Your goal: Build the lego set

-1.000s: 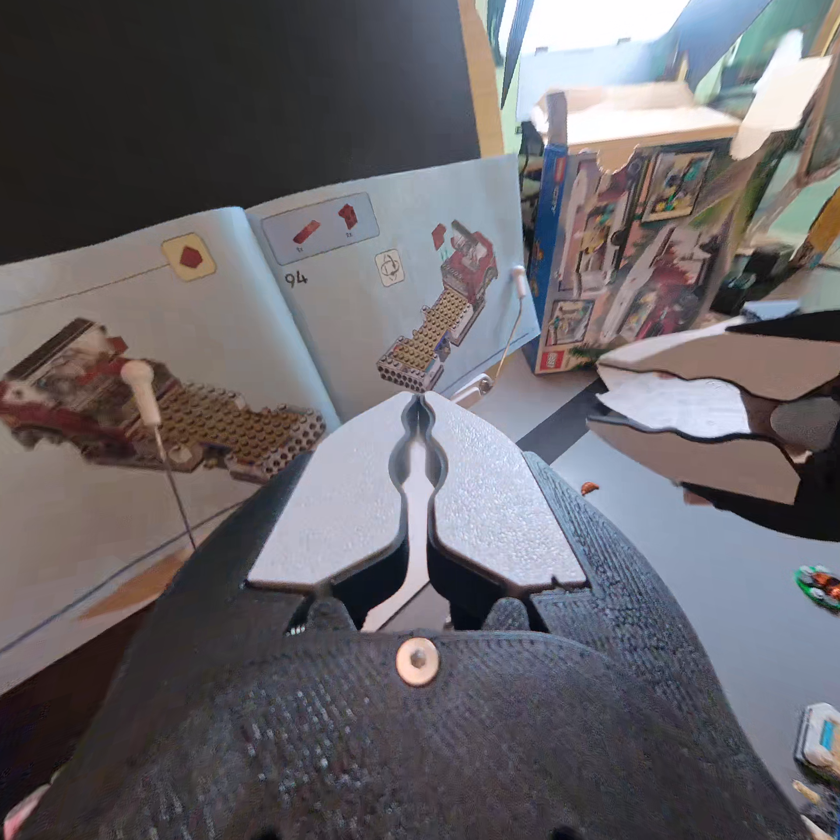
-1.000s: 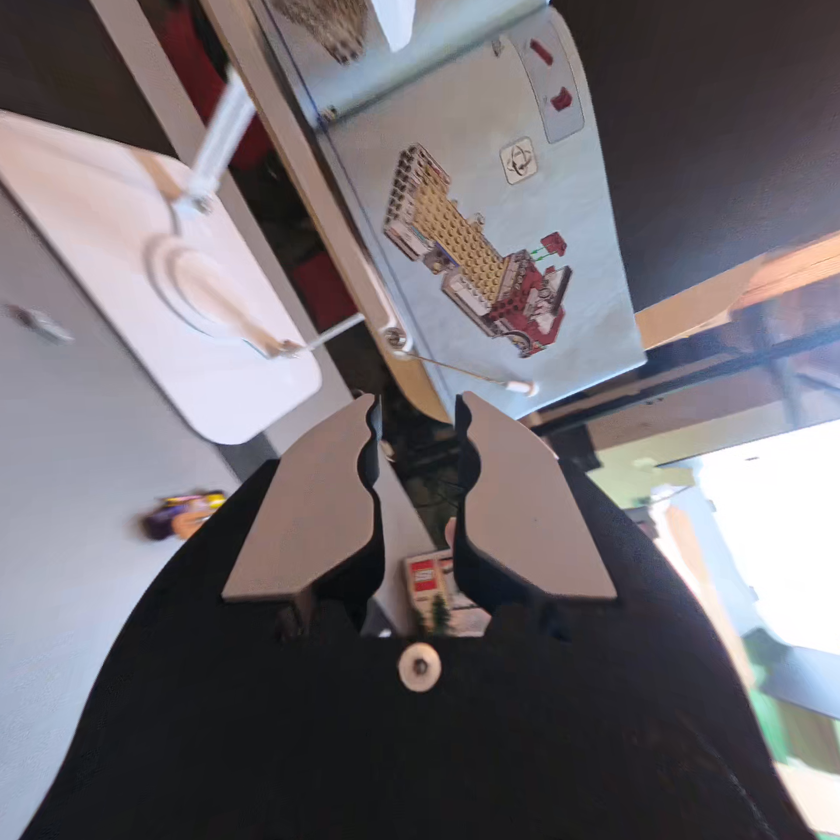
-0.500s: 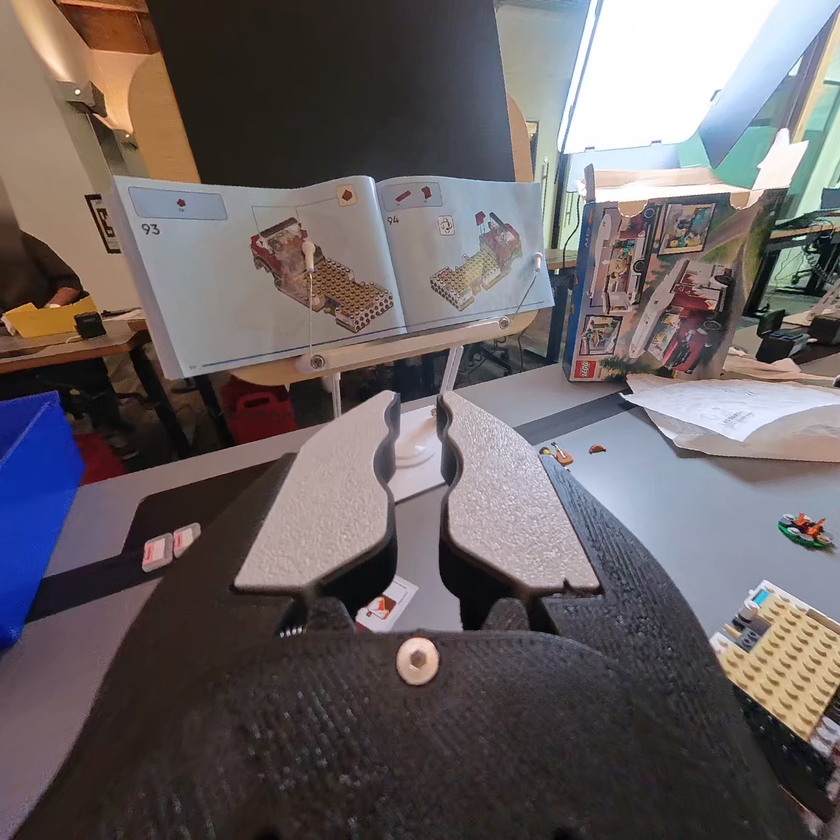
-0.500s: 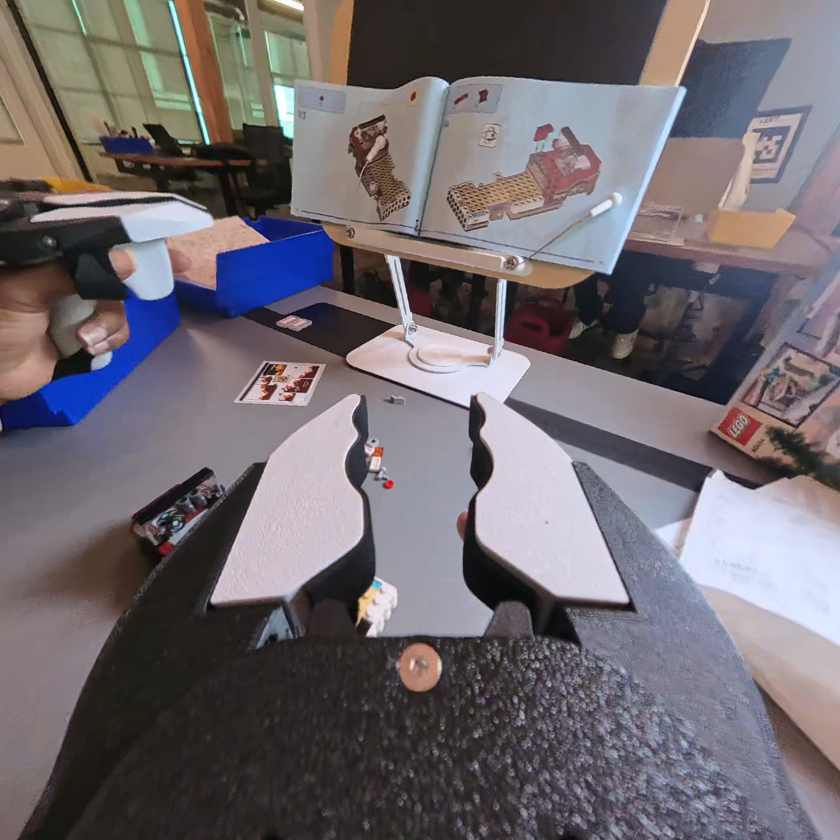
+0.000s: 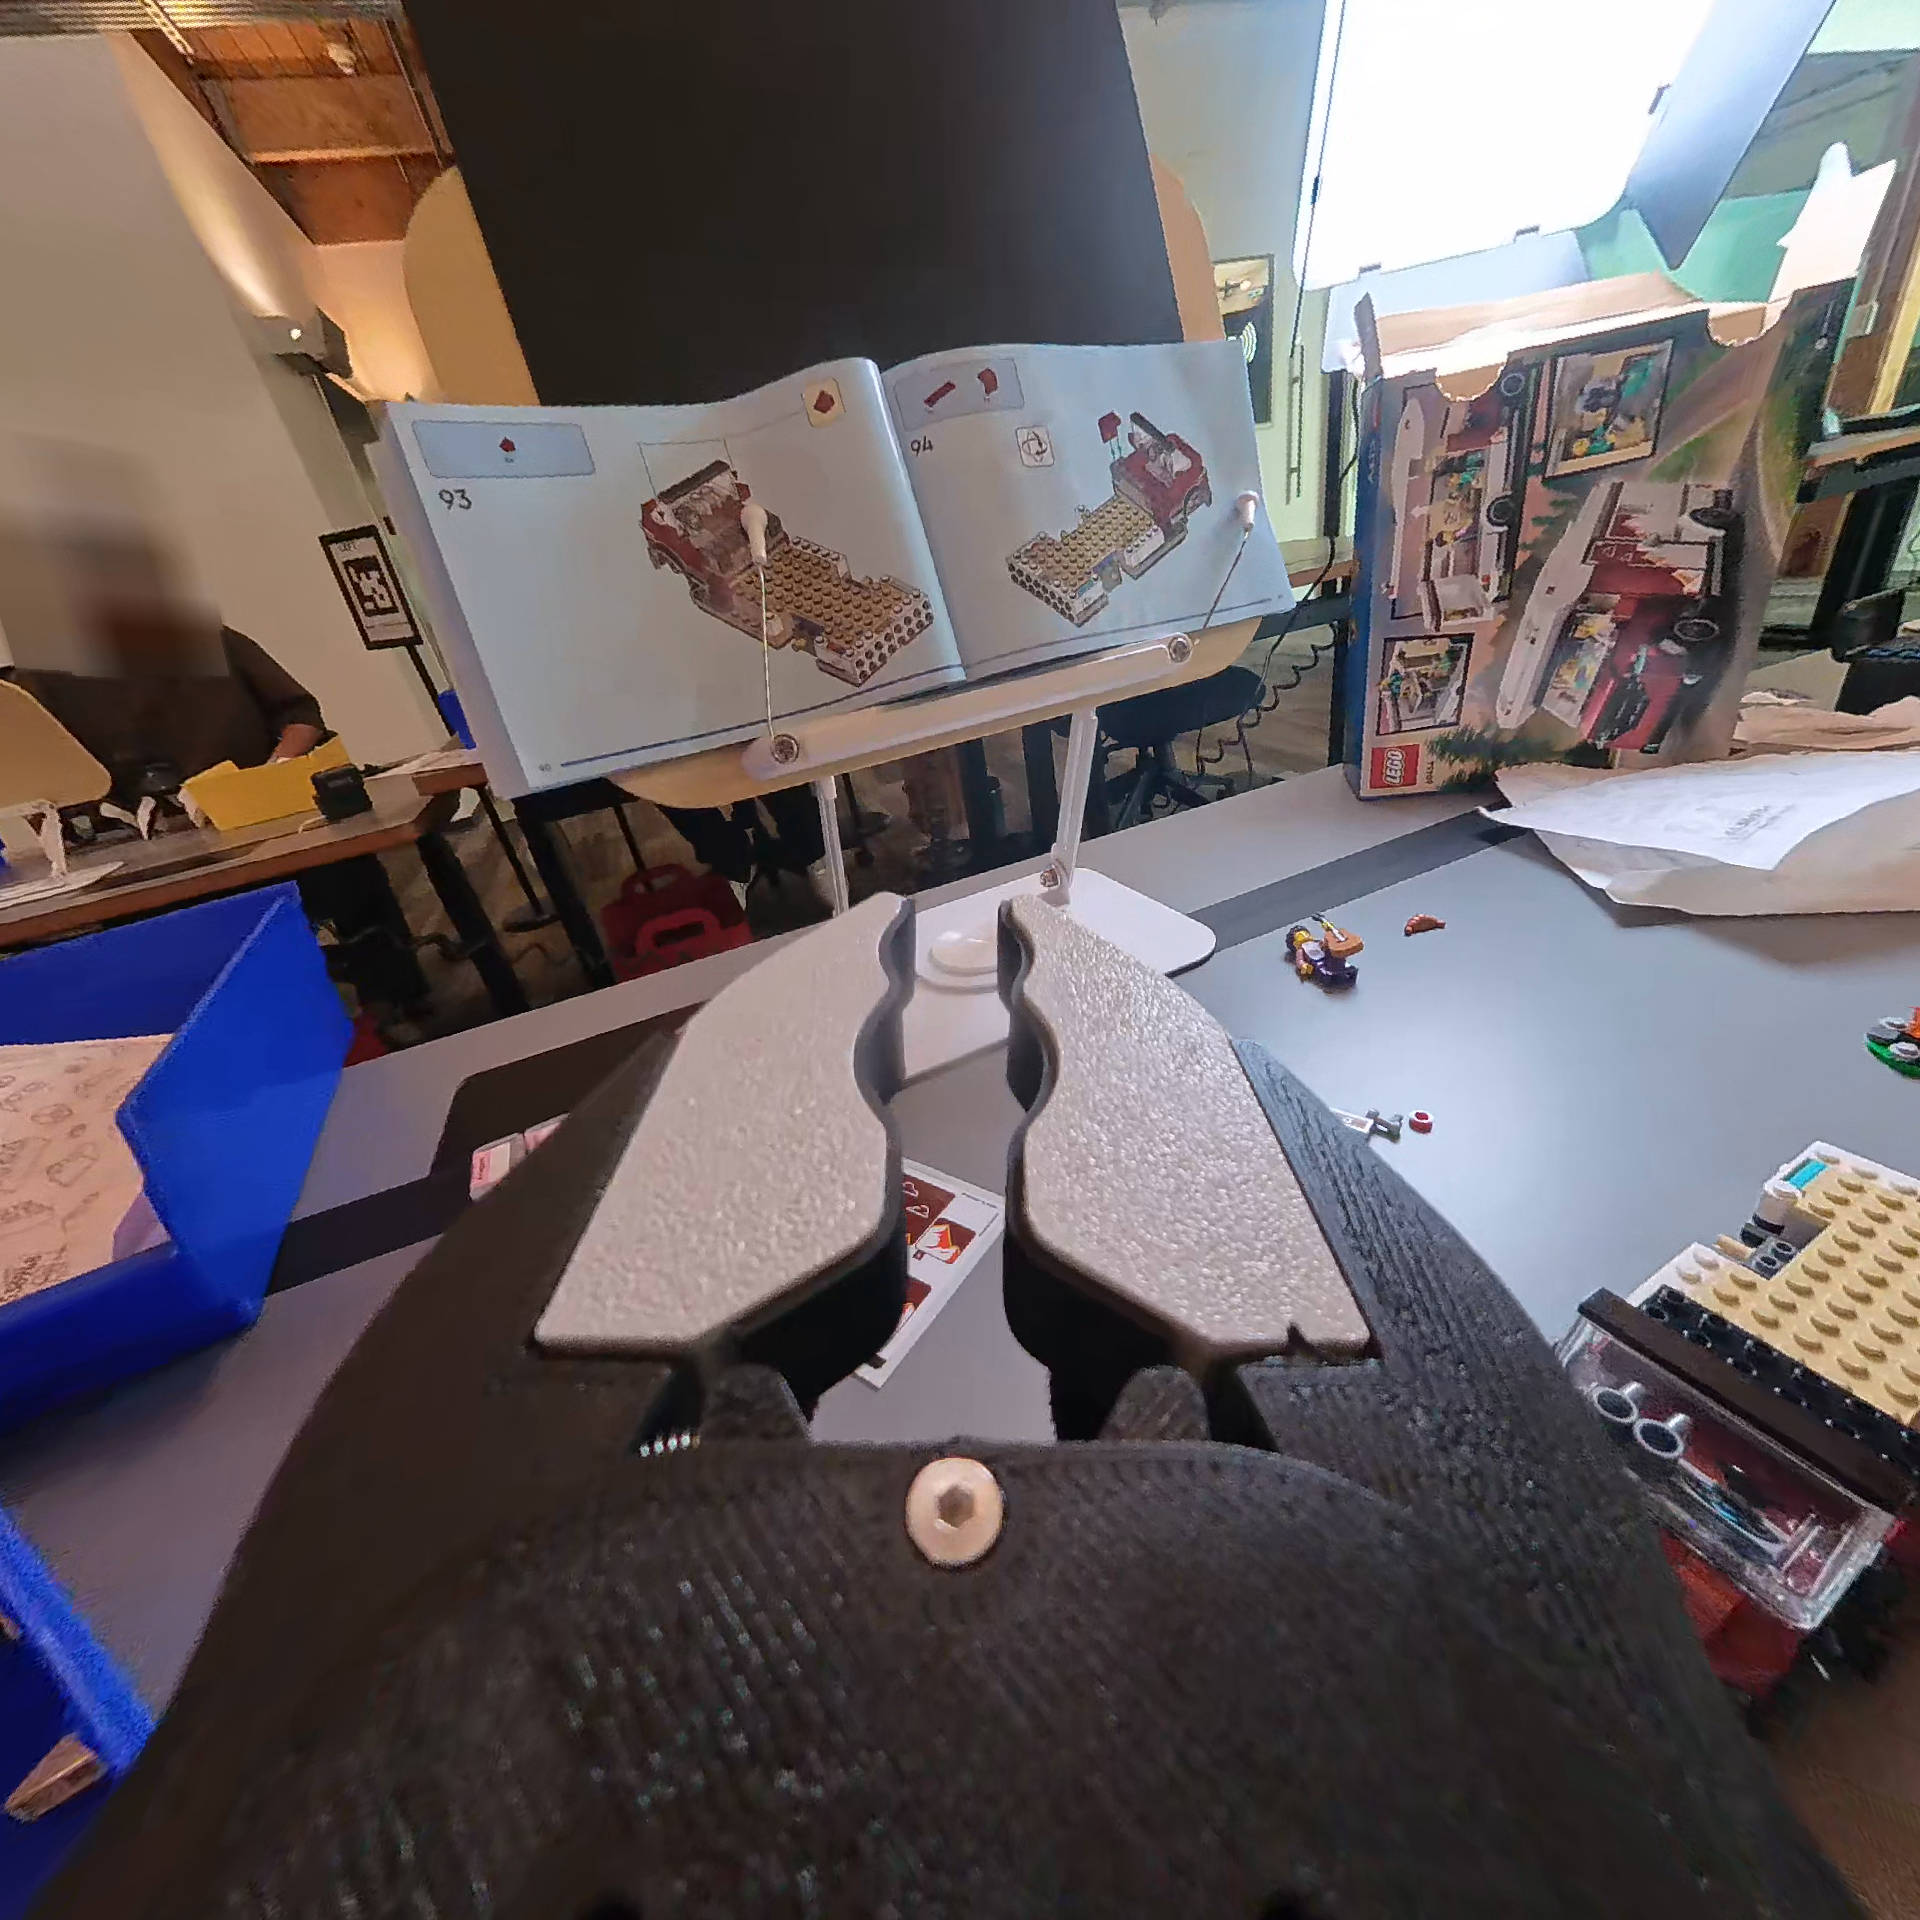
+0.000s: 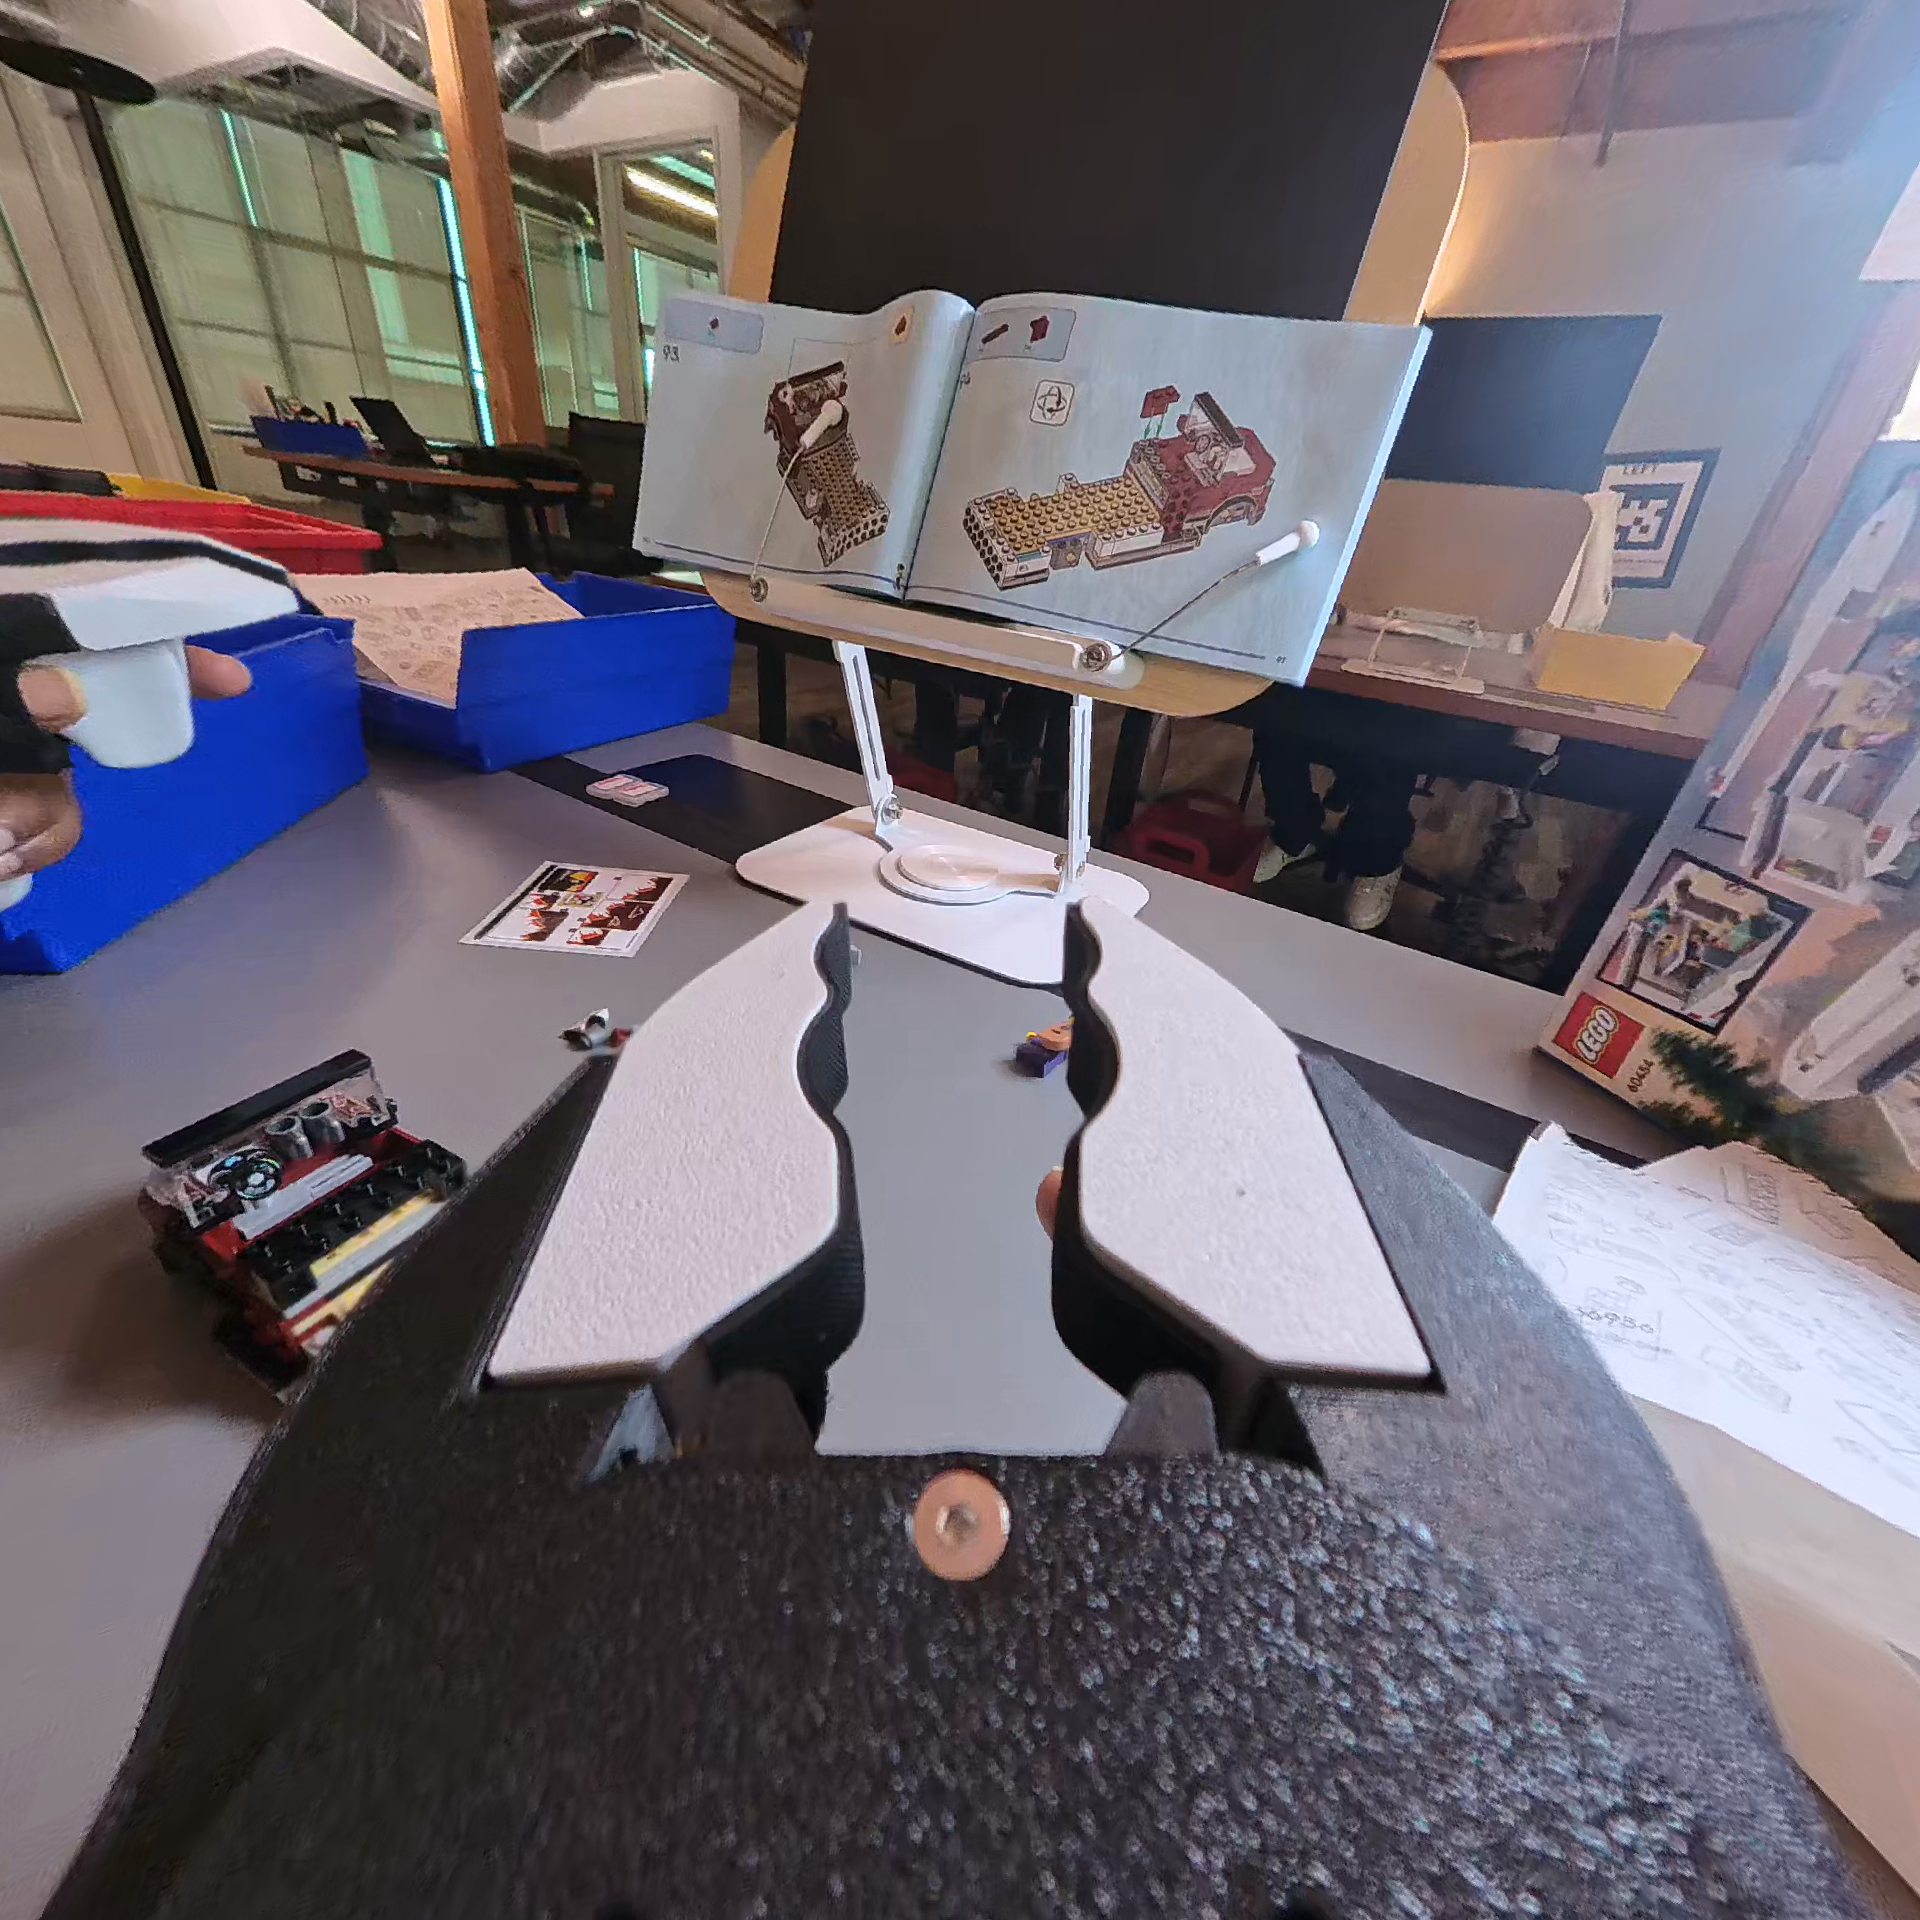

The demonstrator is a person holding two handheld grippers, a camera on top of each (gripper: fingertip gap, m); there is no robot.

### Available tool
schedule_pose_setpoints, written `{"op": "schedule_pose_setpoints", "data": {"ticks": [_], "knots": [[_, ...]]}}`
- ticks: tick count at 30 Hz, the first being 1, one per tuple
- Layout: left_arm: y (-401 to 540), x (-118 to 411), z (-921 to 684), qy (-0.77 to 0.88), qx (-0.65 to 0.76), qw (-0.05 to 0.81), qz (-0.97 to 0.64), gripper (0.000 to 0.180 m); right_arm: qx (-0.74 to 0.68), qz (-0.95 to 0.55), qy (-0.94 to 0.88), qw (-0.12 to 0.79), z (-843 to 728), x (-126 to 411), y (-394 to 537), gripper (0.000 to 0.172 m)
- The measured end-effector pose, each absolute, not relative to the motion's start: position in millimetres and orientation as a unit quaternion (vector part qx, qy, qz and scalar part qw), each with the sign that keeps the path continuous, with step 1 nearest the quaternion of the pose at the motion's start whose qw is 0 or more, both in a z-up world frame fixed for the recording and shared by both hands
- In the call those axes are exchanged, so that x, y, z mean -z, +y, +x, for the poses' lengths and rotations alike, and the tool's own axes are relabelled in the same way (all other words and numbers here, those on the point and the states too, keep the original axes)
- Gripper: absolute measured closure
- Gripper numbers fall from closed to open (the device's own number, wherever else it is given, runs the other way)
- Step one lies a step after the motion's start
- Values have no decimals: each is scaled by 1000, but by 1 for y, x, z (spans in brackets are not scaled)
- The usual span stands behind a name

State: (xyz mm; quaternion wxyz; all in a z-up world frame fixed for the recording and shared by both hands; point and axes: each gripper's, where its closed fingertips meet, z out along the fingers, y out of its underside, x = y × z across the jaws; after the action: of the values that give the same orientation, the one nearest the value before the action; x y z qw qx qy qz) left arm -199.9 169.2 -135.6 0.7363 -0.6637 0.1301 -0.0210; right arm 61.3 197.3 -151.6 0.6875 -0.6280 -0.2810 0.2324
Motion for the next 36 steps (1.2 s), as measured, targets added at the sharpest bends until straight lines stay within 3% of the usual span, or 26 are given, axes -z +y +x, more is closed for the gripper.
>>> {"op": "schedule_pose_setpoints", "data": {"ticks": [13,14,15,16,29,32,36], "knots": [[376,89,-220,118,-57,683,-719,150,-229,-631,-292,681,55,157,194,136],[388,91,-223,125,-74,676,-723,153,-229,-630,-292,682,56,156,194,136],[395,93,-224,136,-90,669,-725,167,-228,-629,-293,683,56,155,195,136],[400,94,-221,151,-96,666,-725,179,-227,-628,-294,684,57,154,195,136],[396,100,-202,240,-122,665,-697,178,-220,-634,-307,675,52,163,195,138],[384,90,-205,202,-73,690,-691,170,-217,-633,-304,678,54,162,195,138],[365,68,-236,102,-36,736,-669,175,-224,-633,-290,682,57,157,195,138]]}}
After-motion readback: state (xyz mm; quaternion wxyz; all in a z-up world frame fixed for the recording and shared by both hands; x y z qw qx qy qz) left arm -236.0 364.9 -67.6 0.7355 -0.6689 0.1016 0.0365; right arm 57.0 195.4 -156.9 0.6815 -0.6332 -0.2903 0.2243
